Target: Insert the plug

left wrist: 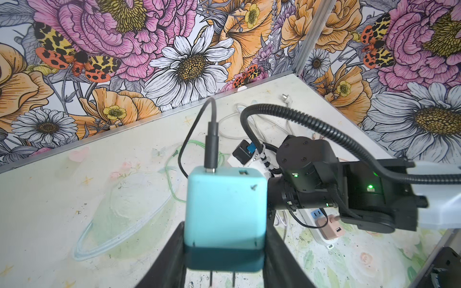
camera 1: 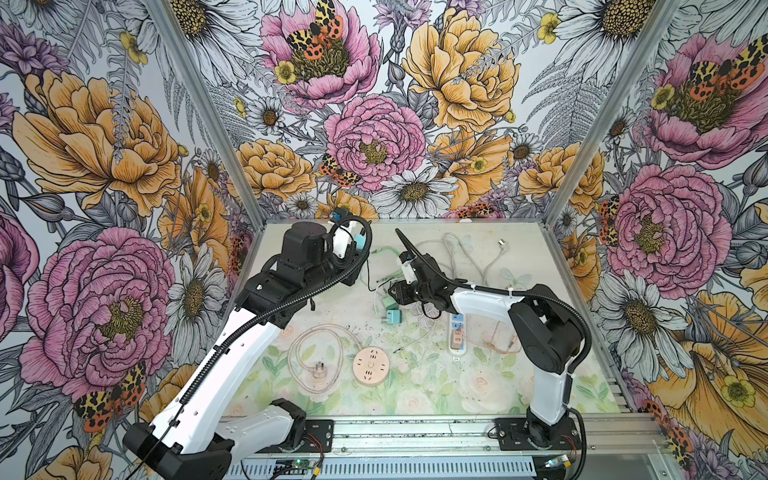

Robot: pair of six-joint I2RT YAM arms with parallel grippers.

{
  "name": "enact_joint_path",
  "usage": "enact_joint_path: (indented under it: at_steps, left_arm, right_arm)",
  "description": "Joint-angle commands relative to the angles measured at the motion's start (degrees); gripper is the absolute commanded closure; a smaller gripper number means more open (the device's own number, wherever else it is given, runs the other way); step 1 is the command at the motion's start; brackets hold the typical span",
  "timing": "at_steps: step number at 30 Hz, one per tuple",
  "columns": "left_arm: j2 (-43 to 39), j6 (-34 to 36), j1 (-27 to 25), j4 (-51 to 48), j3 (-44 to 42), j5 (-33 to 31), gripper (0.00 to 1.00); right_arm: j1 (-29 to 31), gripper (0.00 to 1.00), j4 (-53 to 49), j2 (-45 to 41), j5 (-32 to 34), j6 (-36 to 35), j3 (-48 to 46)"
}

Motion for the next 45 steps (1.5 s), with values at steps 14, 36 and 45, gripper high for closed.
enact_joint_path:
  at_steps: [14,36,45]
  left_arm:
    - [0.9,-0.6,0.5,2.2,1.8,1.4,0.66]
    - [0.9,-0.2,0.6,2.2,1.8,1.7,0.66]
    - [0.6,-0.3,0.6,2.3,1.4,2.4,0.66]
  right_arm:
    - [0.2,0.51,3.7,4.5,-0.4,0.4,4.2]
    - [2.3,0.61,6.9,-0.9,6.1,-0.5,1.2]
    - [2.3,0.56,5.9,-0.6,9.7,-2.6,2.3]
